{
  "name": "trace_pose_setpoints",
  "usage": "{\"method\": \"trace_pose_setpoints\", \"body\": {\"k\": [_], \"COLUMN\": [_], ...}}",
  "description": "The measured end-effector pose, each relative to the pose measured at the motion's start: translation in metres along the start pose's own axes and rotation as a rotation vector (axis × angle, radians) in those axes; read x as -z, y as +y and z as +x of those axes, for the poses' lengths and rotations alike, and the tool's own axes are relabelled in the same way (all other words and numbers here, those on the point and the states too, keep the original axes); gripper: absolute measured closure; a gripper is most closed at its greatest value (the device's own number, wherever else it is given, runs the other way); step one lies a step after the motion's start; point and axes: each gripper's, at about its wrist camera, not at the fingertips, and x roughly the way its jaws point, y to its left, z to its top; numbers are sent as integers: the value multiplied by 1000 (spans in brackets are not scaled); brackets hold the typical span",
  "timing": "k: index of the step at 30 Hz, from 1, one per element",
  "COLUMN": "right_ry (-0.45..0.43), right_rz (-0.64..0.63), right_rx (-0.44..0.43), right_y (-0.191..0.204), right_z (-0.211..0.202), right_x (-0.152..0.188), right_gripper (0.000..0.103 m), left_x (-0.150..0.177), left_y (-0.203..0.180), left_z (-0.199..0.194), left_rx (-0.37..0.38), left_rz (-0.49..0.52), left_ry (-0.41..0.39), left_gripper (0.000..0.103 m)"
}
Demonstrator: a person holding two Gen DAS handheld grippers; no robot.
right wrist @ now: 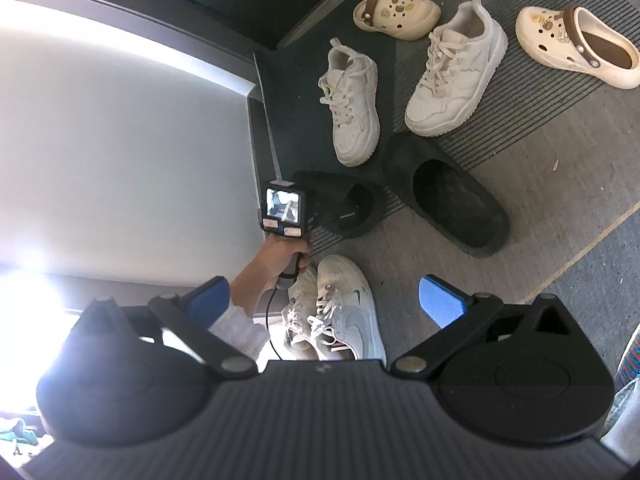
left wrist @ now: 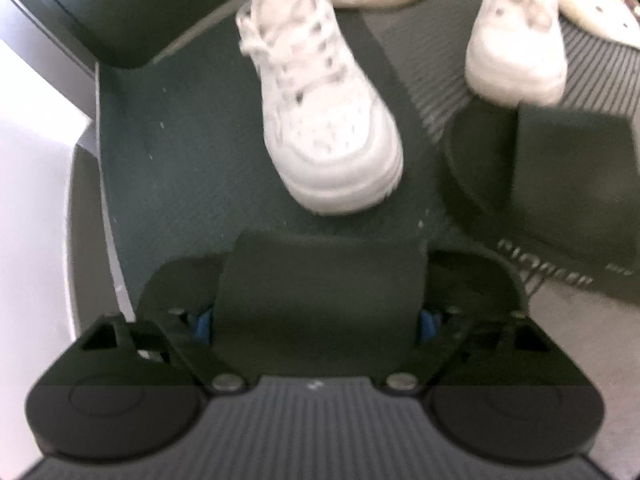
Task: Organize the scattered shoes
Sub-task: 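Lift the black slide with the left gripper and carry it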
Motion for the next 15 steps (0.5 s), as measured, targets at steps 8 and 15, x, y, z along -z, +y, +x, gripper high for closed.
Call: {"method": "trace_pose_setpoints", "body": {"k": [8,15], "right_ry": [-126,-197], "right_rz": [-28,-21], "right_rx": [-70,-115], "right_y": [1,-8], "right_z": [-50,-83], "right_x": [4,15], "right_gripper": [0,0], "left_x": [-10,-21], "left_y": [-23,-79], "left_z": [-109,-223], "left_rx": [-2,92], "left_rz": [93,144], "left_ry": [-115,-241], "left_gripper": [15,15]}}
